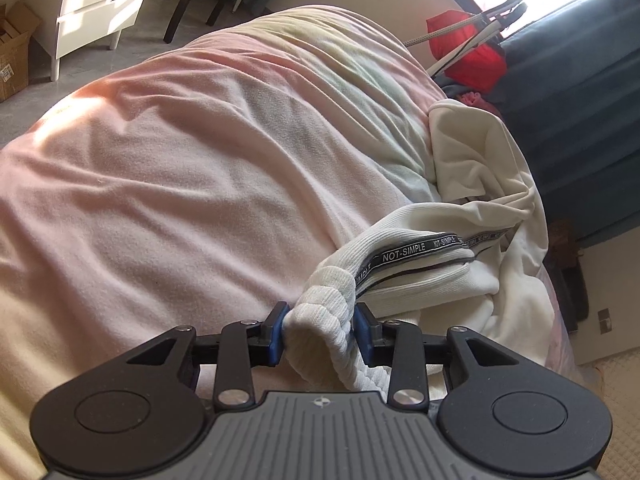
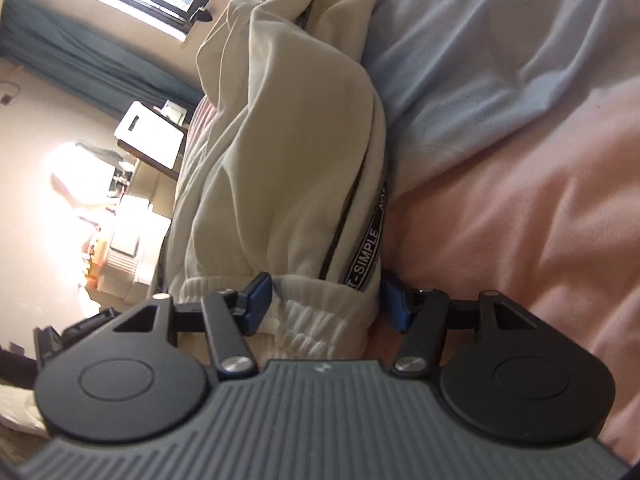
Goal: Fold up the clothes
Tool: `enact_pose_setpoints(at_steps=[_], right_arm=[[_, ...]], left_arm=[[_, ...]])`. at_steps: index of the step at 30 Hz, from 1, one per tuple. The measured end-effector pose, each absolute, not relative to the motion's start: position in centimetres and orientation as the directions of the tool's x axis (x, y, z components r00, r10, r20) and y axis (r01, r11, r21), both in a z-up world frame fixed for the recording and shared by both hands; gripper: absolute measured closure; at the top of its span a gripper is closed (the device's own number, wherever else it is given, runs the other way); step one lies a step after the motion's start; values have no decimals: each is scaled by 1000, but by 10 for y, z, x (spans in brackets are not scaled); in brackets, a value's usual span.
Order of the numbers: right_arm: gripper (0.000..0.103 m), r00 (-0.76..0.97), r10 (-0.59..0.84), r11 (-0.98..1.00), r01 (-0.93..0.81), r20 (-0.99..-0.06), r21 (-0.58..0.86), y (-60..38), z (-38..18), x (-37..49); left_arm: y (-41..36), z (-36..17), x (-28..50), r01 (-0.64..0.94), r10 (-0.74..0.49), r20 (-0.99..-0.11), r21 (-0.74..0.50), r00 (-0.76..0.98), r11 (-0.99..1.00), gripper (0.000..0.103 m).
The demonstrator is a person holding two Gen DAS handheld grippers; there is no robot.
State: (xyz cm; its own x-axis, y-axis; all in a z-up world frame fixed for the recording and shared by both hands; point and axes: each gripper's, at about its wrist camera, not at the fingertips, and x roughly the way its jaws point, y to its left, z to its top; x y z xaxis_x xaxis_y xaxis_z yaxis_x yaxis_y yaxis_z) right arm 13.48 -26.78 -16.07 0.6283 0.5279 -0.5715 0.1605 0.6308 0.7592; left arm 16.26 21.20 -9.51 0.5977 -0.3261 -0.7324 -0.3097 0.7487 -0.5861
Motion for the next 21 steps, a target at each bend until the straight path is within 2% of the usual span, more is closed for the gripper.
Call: enact_pose_setpoints(at_steps=[5, 8, 11, 13, 19, 21], right_arm=[[42, 632, 537, 614, 161, -559, 772, -267, -163, 129], [40, 625, 544, 629, 139, -560, 765, -262, -161, 130], [41, 619, 544, 656, 106, -566, 747, -259, -154, 130], [63, 620, 509, 700, 106, -597, 706, -257, -150, 127], [70, 646, 556, 628, 85, -523, 773, -246, -134, 107], [71, 659, 570, 594, 83, -492, 800, -227, -127, 102]], left_arm=[[209, -99, 163, -306, -353, -726, -605, 590, 735, 64], [203, -95, 163, -298, -320, -727, -582, 608, 757, 65], [197, -89, 160, -302, -270, -719, -559, 640, 772, 81], [195, -85, 159, -319, -229, -711, -548, 665, 773, 84], [183, -42, 171, -287, -59, -642, -421, 764, 861, 86], [191, -25, 189, -290, -39, -649, -393, 760, 872, 87]])
